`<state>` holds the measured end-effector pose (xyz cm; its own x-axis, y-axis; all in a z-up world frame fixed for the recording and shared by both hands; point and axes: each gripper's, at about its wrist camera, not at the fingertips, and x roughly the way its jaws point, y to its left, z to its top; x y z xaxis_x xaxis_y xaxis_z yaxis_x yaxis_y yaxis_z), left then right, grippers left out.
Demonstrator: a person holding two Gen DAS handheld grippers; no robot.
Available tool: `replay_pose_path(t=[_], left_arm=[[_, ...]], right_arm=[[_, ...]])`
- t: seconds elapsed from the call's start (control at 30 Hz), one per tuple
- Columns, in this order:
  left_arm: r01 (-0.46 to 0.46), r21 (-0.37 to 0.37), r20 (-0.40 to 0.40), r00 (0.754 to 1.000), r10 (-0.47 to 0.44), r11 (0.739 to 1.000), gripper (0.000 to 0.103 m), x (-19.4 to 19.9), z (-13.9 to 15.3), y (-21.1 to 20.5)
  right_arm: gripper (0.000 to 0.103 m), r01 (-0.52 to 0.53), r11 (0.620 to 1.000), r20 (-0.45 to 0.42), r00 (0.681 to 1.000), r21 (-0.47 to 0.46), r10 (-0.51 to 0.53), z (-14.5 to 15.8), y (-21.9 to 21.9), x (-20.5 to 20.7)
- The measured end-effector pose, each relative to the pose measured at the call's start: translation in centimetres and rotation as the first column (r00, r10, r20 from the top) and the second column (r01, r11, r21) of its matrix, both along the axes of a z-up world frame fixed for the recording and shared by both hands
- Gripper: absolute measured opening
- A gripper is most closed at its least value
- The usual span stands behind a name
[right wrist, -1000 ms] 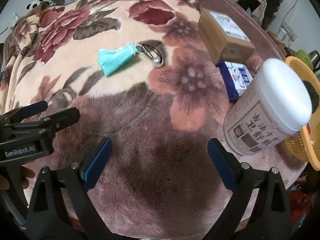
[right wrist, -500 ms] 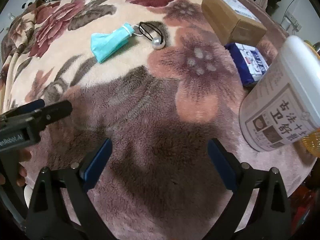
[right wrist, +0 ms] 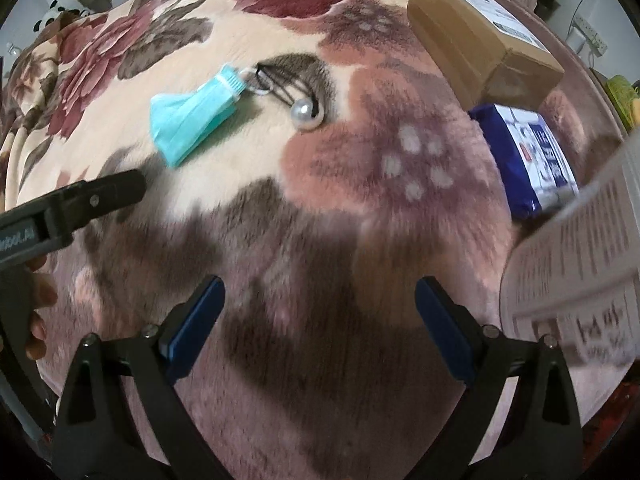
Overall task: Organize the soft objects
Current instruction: 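Grasp the blue face mask with the left gripper while the right grasps the black earphone cable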
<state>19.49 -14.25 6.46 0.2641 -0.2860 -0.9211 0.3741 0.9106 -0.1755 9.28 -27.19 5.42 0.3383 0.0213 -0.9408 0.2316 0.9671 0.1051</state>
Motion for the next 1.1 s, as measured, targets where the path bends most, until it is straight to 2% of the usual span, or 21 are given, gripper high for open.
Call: replay_pose_path(t=[0.17,0.27,0.37,0.4,0.43,0.53,0.57,0.63,0.67,0.73,0.8,0.87,1.1], left_arm=[[0.055,0.037,0.020,0.998,-0.055,0.998,0.102,2.7,-1.3,-2.9],[0.068,0.060,0.045,0.996,-0.070,0.996,0.094,3.5,-1.6,-3.8],[0.070,0.044,0.033,0.997,-0.071,0.997,0.082,4.2,-2.0,-3.9],[0.066,0.035,0.030,0.997,-0.067,0.997,0.072,4.3,-2.1,-3.8],[0.061,0.032,0.031,0.998,-0.062,0.998,0.057,4.5,-2.1,-3.6],[0.057,0.004,0.027,0.998,-0.057,0.998,0.044,4.6,-2.0,-3.0],[0.061,-0.003,0.025,0.998,-0.060,0.998,0.042,4.5,-1.9,-2.9],[0.068,-0.006,0.034,0.997,-0.068,0.998,0.033,4.3,-1.6,-2.7],[0.069,-0.009,0.038,0.997,-0.069,0.998,0.031,4.1,-1.4,-2.5],[0.072,-0.018,0.038,0.997,-0.072,0.997,0.026,3.9,-1.1,-2.2],[0.076,-0.023,0.036,0.997,-0.075,0.997,0.023,3.6,-0.9,-1.9],[0.077,-0.027,0.032,0.997,-0.076,0.997,0.021,3.4,-0.9,-1.6],[0.071,-0.042,0.026,0.997,-0.070,0.997,0.014,2.0,-0.5,-0.7]], right_arm=[[0.097,0.002,1.000,0.011,1.000,-0.006,-0.002,-0.6,-0.9,2.0],[0.097,-0.002,1.000,0.024,1.000,-0.017,0.002,-0.7,-1.3,3.1],[0.097,-0.010,1.000,0.042,0.999,-0.004,0.011,-0.6,-1.7,4.5],[0.095,-0.016,1.000,0.051,0.999,0.001,0.016,-0.5,-1.7,4.9],[0.095,-0.020,1.000,0.059,0.998,0.002,0.020,-0.4,-1.7,5.1],[0.095,-0.028,1.000,0.102,0.994,-0.007,0.029,0.0,-1.6,6.1],[0.092,-0.030,0.999,0.116,0.993,-0.012,0.032,0.1,-1.5,6.5],[0.079,-0.031,0.999,0.121,0.992,-0.021,0.033,-0.1,-1.3,7.1],[0.071,-0.030,0.999,0.115,0.993,-0.026,0.033,-0.3,-1.3,7.6],[0.062,-0.035,0.999,0.106,0.994,-0.032,0.039,-0.7,-1.0,8.3],[0.040,-0.041,0.998,0.096,0.994,-0.051,0.045,-1.1,-0.8,8.8],[0.025,-0.049,0.997,0.094,0.994,-0.063,0.055,-1.3,-0.8,8.9],[0.025,-0.069,0.997,0.118,0.990,-0.027,0.071,-0.2,-0.2,6.9]])
